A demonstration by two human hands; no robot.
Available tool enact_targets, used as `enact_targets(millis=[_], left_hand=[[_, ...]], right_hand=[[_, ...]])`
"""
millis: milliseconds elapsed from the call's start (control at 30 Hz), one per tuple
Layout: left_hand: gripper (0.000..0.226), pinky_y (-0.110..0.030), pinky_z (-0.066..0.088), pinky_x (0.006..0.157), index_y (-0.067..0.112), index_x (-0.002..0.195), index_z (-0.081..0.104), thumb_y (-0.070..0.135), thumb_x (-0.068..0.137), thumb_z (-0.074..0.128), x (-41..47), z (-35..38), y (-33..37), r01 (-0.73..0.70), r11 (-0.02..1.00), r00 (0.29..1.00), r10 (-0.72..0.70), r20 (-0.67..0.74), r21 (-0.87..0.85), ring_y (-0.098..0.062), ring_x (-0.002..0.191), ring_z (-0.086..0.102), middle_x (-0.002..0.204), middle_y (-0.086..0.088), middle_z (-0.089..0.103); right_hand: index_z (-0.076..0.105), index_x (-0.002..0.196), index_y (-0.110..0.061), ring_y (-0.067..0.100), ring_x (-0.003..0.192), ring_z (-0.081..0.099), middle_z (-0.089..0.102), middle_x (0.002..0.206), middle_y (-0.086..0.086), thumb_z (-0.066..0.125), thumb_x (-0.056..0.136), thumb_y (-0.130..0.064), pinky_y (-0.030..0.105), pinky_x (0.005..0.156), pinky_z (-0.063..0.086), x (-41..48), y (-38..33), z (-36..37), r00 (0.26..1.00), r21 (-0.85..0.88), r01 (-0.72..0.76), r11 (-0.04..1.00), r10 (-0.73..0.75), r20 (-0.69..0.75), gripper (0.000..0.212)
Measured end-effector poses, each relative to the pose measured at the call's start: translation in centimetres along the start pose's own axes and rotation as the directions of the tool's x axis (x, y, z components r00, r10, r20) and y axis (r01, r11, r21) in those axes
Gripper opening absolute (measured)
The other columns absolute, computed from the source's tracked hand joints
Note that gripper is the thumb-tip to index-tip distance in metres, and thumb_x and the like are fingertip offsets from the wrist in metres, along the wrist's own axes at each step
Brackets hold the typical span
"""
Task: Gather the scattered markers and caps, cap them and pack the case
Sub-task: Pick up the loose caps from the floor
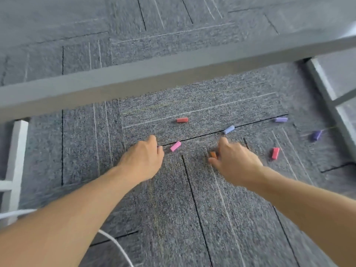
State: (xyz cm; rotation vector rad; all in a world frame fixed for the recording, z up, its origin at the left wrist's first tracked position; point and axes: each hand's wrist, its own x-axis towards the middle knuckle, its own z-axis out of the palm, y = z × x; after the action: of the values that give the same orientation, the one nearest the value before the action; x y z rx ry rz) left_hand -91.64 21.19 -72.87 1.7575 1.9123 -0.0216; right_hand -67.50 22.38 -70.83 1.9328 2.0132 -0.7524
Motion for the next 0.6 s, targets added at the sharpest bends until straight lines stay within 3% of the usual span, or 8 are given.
enact_targets(millis=[67, 167, 233, 300, 400, 467, 533, 600], left_hand=[[0.032, -0.028, 0.026, 0.046, 0.015, 0.074, 0.042, 0.014, 0.105, 0.035, 0.6, -0.4, 1.2, 0.198, 0.805, 0.98, -0.149, 0.133, -0.559, -0.013, 0.048, 0.036, 0.062, 0.0, 0.047], [0.03, -0.021, 0.024, 0.035, 0.016, 0.071, 0.045, 0.009, 0.1, 0.039, 0.7, -1.8, 3.0, 0.391, -0.003, 0.917, -0.083, 0.39, -0.92, -0.011, 0.045, 0.038, 0.063, -0.003, 0.053], [0.025, -0.018, 0.028, 0.035, 0.015, 0.078, 0.053, 0.013, 0.1, 0.042, 1.0, -2.6, 3.5, 0.392, -0.162, 0.918, 0.002, 0.397, -0.906, -0.013, 0.056, 0.053, 0.076, -0.005, 0.064], [0.02, -0.019, 0.028, 0.037, 0.016, 0.08, 0.055, 0.015, 0.096, 0.044, 1.7, -3.1, 3.9, 0.366, -0.185, 0.93, 0.027, 0.367, -0.912, -0.013, 0.061, 0.053, 0.076, -0.002, 0.061], [0.036, -0.02, 0.022, 0.036, 0.023, 0.065, 0.047, 0.028, 0.1, 0.051, 2.9, -3.3, 4.4, 0.337, -0.041, 0.939, -0.06, 0.339, -0.94, -0.01, 0.048, 0.037, 0.061, 0.004, 0.041], [0.044, -0.023, 0.023, 0.042, 0.022, 0.065, 0.047, 0.04, 0.104, 0.054, 3.2, -2.9, 4.6, 0.229, 0.506, 0.972, -0.17, 0.164, -0.832, -0.012, 0.045, 0.033, 0.056, 0.003, 0.038], [0.04, -0.026, 0.03, 0.047, 0.02, 0.079, 0.055, 0.053, 0.101, 0.055, 3.0, -2.0, 4.5, 0.062, 0.945, 0.997, -0.072, -0.018, -0.321, -0.013, 0.048, 0.042, 0.059, 0.005, 0.05], [0.039, -0.027, 0.038, 0.045, 0.022, 0.097, 0.05, 0.061, 0.099, 0.052, 2.5, -1.2, 4.5, -0.037, 0.999, 0.999, 0.037, 0.025, 0.006, -0.012, 0.049, 0.047, 0.066, 0.005, 0.057]], right_hand=[[0.049, 0.118, -0.01, 0.014, 0.067, 0.063, 0.062, 0.09, 0.003, 0.045, 0.108, -0.037, 0.022, 0.049, 0.048, 0.4, 0.4, 0.7, 0.999, -0.032, 0.042, 0.999, -0.042, 0.002, 0.03], [0.056, 0.099, -0.008, 0.012, 0.06, 0.056, 0.061, 0.082, 0.004, 0.038, 0.11, -0.02, 0.016, 0.043, 0.041, 0.5, 0.7, 1.0, 0.999, 0.299, 0.012, 0.954, -0.025, 0.04, 0.024], [0.051, 0.081, -0.013, 0.011, 0.053, 0.043, 0.055, 0.071, 0.002, 0.037, 0.104, -0.012, 0.019, 0.04, 0.034, 0.4, 1.2, 0.4, 0.988, 0.779, -0.151, 0.608, 0.112, 0.104, 0.027], [0.05, 0.08, -0.014, 0.011, 0.052, 0.042, 0.054, 0.07, 0.004, 0.038, 0.097, -0.012, 0.021, 0.041, 0.036, -0.1, 1.9, -0.7, 0.97, 0.973, -0.229, -0.005, 0.079, 0.229, 0.021], [0.052, 0.078, -0.014, 0.013, 0.059, 0.049, 0.056, 0.072, 0.005, 0.042, 0.095, -0.03, 0.022, 0.045, 0.046, -0.5, 3.9, -2.1, 0.961, 0.88, -0.276, -0.386, -0.082, 0.265, 0.026], [0.049, 0.07, -0.016, 0.012, 0.058, 0.05, 0.055, 0.068, 0.003, 0.045, 0.102, -0.045, 0.021, 0.043, 0.048, -0.4, 5.1, -2.5, 0.957, 0.854, -0.277, -0.441, -0.047, 0.286, 0.043], [0.046, 0.066, -0.019, 0.011, 0.055, 0.049, 0.053, 0.065, 0.0, 0.051, 0.105, -0.04, 0.02, 0.038, 0.045, -0.1, 6.6, -2.4, 0.941, 0.89, -0.273, -0.365, 0.089, 0.325, 0.044], [0.05, 0.07, -0.019, 0.012, 0.055, 0.047, 0.053, 0.065, 0.0, 0.053, 0.106, -0.031, 0.022, 0.038, 0.04, 0.1, 8.4, -1.9, 0.926, 0.962, -0.256, -0.095, 0.26, 0.273, 0.038]])
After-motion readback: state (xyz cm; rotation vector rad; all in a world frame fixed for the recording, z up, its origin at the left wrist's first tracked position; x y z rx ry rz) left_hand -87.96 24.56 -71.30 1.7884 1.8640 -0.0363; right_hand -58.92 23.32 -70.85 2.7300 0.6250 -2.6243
